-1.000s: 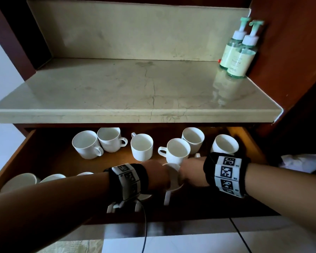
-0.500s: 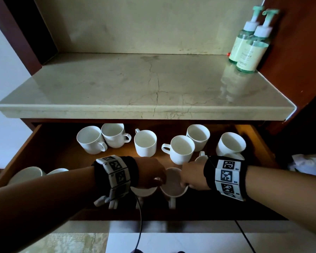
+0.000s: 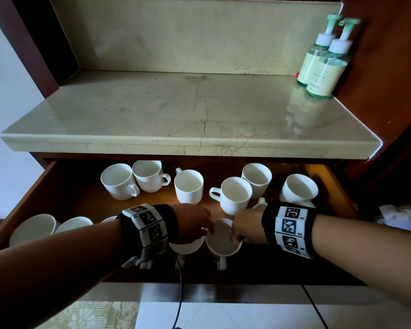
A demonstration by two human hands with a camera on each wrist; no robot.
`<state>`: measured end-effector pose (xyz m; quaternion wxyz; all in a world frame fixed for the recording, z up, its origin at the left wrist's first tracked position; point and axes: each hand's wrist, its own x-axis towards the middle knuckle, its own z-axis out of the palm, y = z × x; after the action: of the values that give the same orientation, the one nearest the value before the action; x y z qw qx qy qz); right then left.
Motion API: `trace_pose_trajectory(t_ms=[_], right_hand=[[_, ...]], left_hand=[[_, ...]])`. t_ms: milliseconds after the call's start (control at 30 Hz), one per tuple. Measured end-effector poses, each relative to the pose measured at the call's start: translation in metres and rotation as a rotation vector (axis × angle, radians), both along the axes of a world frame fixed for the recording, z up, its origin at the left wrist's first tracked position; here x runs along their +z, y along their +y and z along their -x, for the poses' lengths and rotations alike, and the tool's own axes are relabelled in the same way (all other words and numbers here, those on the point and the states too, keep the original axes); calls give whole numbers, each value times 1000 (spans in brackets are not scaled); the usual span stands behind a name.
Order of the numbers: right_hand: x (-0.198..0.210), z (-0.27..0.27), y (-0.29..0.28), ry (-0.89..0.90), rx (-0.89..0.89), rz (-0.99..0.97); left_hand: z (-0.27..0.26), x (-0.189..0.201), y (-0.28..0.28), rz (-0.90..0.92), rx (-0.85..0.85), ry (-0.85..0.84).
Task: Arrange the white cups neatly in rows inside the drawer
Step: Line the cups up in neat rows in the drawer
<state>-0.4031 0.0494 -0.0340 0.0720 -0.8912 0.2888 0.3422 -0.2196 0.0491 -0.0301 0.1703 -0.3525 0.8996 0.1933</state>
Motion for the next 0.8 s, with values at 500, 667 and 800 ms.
trace_pose_trajectory(t_ms=[500,667,800], right_hand=[[19,68,-7,0,-520,125],[27,44,1,76,-545,125],[13,25,-3,54,-617,172]], left_hand=[[5,22,-10,48,40,66],[16,26,-12,34,30,41],[11,25,-11,25,3,54]])
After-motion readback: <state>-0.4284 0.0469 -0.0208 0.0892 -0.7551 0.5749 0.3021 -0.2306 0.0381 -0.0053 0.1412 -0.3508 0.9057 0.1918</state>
